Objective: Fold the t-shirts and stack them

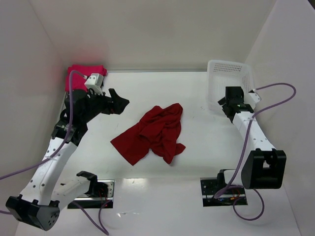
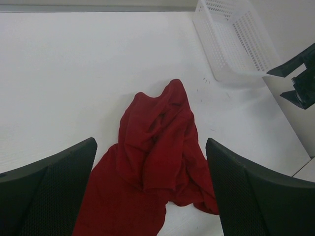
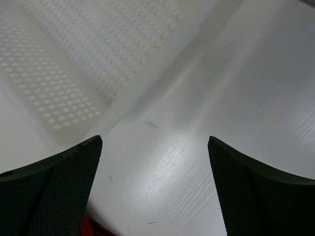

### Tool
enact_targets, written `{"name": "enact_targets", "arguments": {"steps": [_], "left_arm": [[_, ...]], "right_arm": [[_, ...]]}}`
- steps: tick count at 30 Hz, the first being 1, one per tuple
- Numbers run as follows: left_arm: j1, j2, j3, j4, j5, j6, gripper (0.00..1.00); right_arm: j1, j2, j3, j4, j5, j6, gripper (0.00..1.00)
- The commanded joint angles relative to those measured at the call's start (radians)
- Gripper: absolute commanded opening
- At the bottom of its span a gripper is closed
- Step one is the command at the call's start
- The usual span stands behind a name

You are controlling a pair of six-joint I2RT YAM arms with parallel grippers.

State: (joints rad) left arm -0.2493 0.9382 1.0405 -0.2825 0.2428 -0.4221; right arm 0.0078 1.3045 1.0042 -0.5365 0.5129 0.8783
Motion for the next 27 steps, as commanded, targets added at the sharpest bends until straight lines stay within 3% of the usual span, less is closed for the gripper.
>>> {"name": "enact_targets", "arguments": {"steps": [1, 5, 13, 19, 23, 27], "left_arm": [[0.010, 0.017, 0.006, 0.059, 0.032, 0.051, 0.99], [0.010, 0.060, 0.016, 0.069, 0.044, 0.060, 0.99], [0.010, 0.129, -0.005, 0.069, 0.090, 0.069, 0.99], [-0.007, 0.286, -0.042, 0.005, 0.197, 0.137, 0.99], [-0.028, 0.307, -0.042, 0.005, 0.197, 0.164, 0.99], [-0.028, 0.338, -0.024, 0.005, 0.207, 0.174, 0.99]], "right_arm": [[-0.080, -0.017, -0.056, 0.093, -0.017, 0.031, 0.93], [-0.173, -0.017, -0.067, 0.173, -0.027, 0.010, 0.93], [-0.193, 0.084, -0.038, 0.247, -0.007, -0.001, 0.93], [-0.193, 0.156, -0.018, 0.302, 0.004, 0.008, 0.90], [-0.206, 0.176, 0.005, 0.293, 0.059, -0.013, 0.66], [-0.224, 0.167, 0.005, 0.314, 0.084, -0.053, 0.52]]}}
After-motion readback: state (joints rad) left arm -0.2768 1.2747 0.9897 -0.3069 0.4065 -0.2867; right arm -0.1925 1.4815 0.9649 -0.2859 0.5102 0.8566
